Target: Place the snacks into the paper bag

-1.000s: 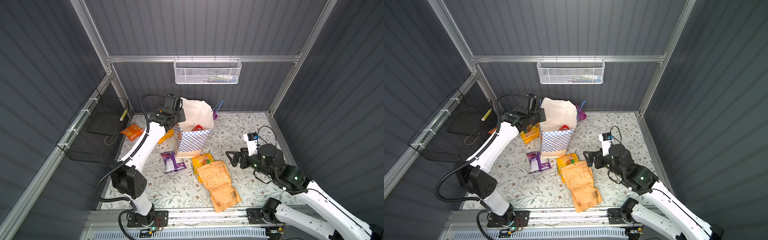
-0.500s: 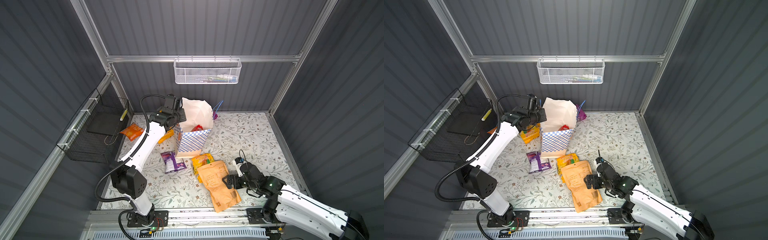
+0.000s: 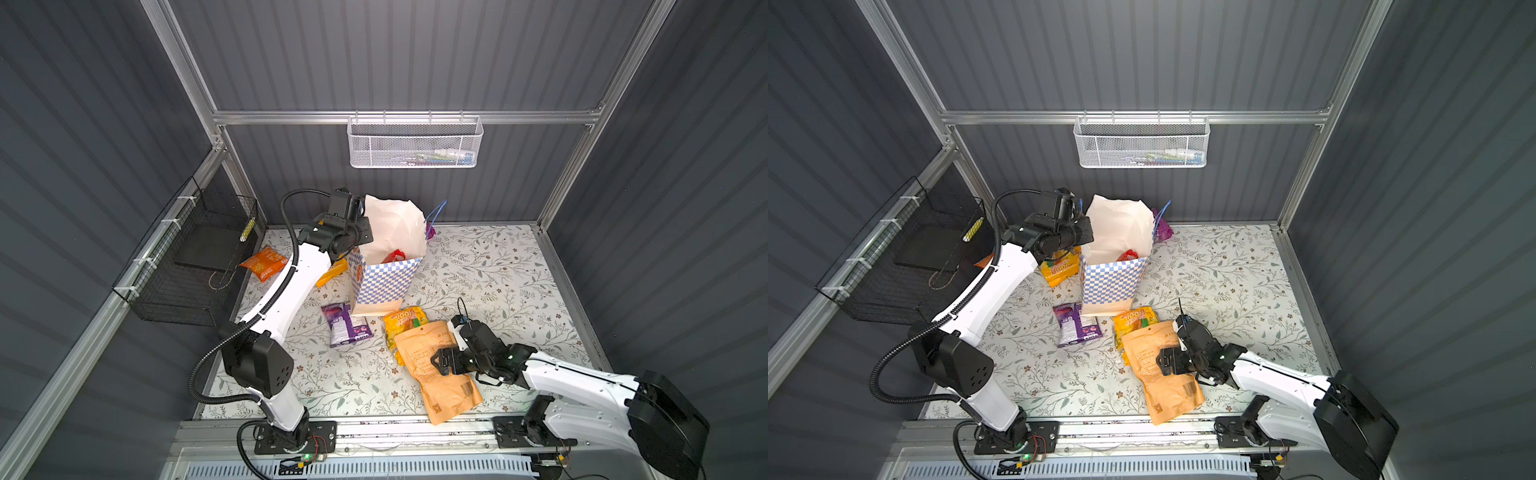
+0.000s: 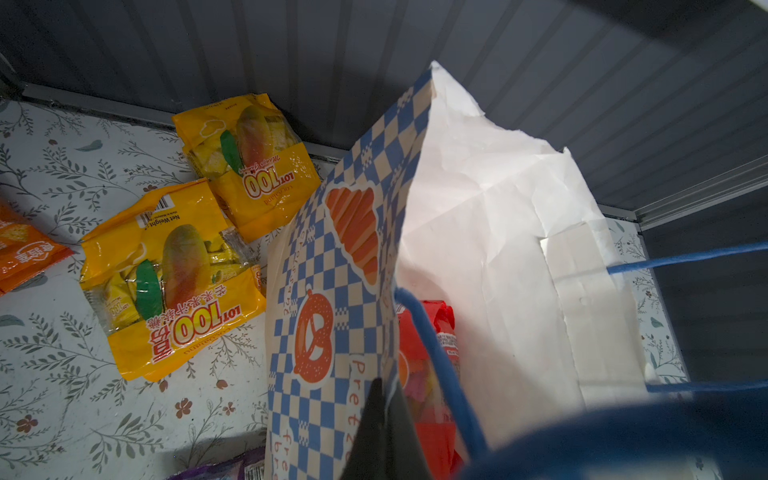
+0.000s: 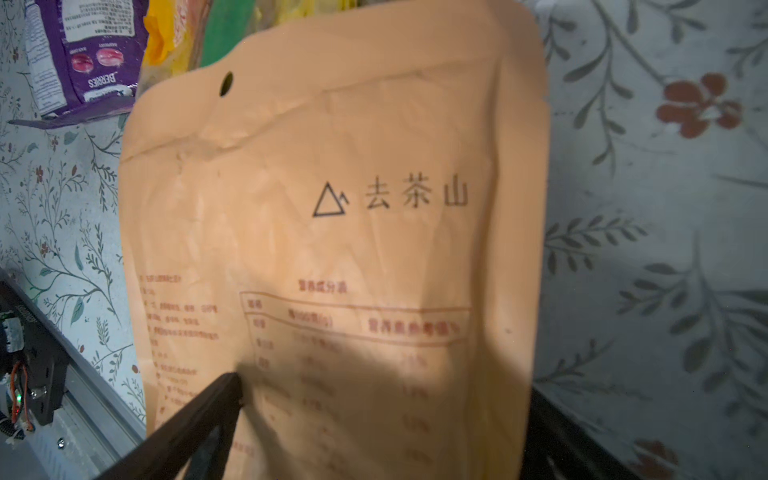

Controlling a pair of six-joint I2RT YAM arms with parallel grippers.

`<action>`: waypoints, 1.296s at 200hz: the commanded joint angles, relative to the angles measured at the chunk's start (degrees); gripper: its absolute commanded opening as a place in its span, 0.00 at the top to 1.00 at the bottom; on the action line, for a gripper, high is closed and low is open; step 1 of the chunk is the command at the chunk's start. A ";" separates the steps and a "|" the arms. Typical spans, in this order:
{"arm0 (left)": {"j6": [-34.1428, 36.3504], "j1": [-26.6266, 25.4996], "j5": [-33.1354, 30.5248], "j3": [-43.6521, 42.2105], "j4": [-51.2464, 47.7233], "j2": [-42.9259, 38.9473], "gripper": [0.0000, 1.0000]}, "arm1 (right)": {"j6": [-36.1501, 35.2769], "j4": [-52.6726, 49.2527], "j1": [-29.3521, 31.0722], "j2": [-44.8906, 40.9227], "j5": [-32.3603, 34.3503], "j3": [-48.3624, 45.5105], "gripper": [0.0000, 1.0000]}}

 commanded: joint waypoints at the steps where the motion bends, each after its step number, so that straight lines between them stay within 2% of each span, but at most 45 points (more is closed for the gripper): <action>1: -0.19 0.30 0.17 0.20 -2.65 0.72 1.00 | -0.44 3.46 0.18 1.52 -1.14 0.01 0.11; 47: 0.38 0.30 -0.94 0.21 -2.70 0.46 1.00 | 0.22 5.78 0.18 1.79 -2.43 -0.63 0.43; 96: 0.75 0.30 -0.81 0.04 -2.43 0.62 1.00 | 0.74 6.24 0.18 -3.07 -2.41 -1.10 0.90; 104: 0.73 0.29 -0.80 0.02 -2.43 0.76 1.00 | 0.76 5.61 0.20 -3.90 -2.64 -0.94 0.95; 123: 0.88 0.30 -0.68 0.13 -2.52 0.72 1.00 | 0.57 3.70 0.18 -6.97 -3.03 -0.51 1.00; 206: -0.02 0.30 0.93 0.20 -2.52 0.27 1.00 | 0.08 -8.07 0.18 -23.07 2.59 3.97 1.00; 259: -1.05 0.31 3.29 0.29 -2.52 0.72 1.00 | 0.30 -12.60 0.18 -26.52 5.62 8.81 1.00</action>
